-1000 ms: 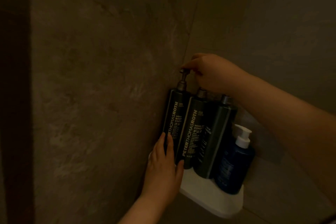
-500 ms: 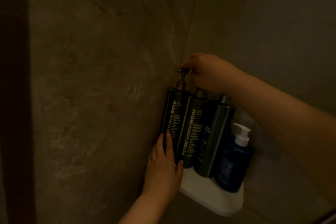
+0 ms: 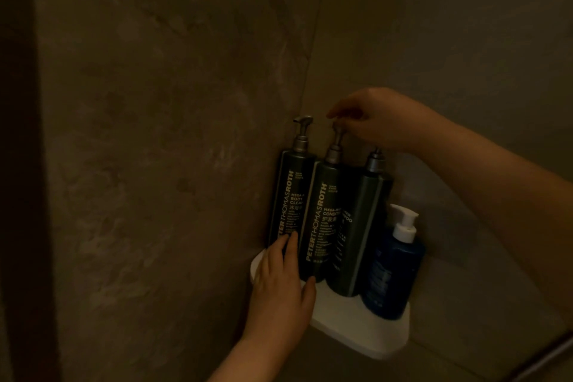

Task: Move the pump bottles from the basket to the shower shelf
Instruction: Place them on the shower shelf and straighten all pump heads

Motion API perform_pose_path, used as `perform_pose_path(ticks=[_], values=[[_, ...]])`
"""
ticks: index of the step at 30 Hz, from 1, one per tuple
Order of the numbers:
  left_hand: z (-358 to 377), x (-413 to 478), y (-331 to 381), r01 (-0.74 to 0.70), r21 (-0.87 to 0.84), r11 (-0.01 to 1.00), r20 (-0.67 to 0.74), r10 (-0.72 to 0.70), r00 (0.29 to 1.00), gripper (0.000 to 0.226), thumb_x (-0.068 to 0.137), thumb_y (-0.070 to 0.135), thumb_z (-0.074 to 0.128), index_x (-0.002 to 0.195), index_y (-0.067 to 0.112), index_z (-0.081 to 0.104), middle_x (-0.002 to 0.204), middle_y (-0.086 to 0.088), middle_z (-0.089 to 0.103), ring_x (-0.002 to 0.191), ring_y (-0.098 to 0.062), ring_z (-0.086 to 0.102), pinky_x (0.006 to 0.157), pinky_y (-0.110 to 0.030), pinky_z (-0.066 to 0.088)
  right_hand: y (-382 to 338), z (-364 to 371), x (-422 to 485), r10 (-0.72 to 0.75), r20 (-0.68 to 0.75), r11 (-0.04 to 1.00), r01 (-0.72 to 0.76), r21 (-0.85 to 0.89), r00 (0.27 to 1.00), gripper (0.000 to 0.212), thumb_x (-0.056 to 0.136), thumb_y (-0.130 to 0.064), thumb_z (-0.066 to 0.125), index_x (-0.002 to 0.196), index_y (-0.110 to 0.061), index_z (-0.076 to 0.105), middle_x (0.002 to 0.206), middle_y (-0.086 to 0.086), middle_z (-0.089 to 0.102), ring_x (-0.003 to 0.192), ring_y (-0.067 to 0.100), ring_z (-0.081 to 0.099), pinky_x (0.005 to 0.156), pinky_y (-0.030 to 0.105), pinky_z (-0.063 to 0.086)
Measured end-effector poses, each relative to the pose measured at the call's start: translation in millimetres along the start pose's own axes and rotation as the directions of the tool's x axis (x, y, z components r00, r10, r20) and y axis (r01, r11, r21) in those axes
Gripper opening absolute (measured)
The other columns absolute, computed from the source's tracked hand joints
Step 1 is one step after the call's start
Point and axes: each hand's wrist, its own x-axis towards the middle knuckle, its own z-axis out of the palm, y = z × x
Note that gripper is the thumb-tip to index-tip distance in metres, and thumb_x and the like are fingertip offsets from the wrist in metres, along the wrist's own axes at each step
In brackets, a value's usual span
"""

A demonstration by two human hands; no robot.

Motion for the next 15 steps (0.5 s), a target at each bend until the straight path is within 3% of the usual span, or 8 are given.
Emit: perform_pose_path(ticks=[6, 15], values=[[2, -2, 5, -0.029, -0.100, 0.995, 0.011, 0.030, 0.999, 0.074, 0.095, 0.038, 0.044, 0.146, 0.033, -0.010, 0.152, 0.012, 0.002, 0.136, -0.004, 0.011, 0.112, -0.022, 0.015, -1, -5, -10, -0.047, 0.010, 0.999, 0.048, -0.024, 0.999, 0.031, 0.091, -0.016, 0.054, 0.120, -0.022, 0.064, 0.112, 0.003, 0.068, 0.088, 0.008, 0.052, 0.075, 0.021, 0.036], [0, -9, 7, -0.018, -0.092, 0.996, 0.023, 0.020, 1.000, 0.076, 0.095, 0.039, 0.044, 0.131, 0.045, -0.023, 0.150, 0.018, -0.001, 0.125, 0.010, 0.003, 0.106, -0.014, 0.006, -5, -7, -18, -0.070, -0.013, 0.997, 0.070, -0.037, 0.997, 0.032, 0.087, -0.017, 0.061, 0.119, -0.024, 0.064, 0.110, 0.001, 0.068, 0.097, 0.015, 0.061, 0.078, 0.024, 0.044]])
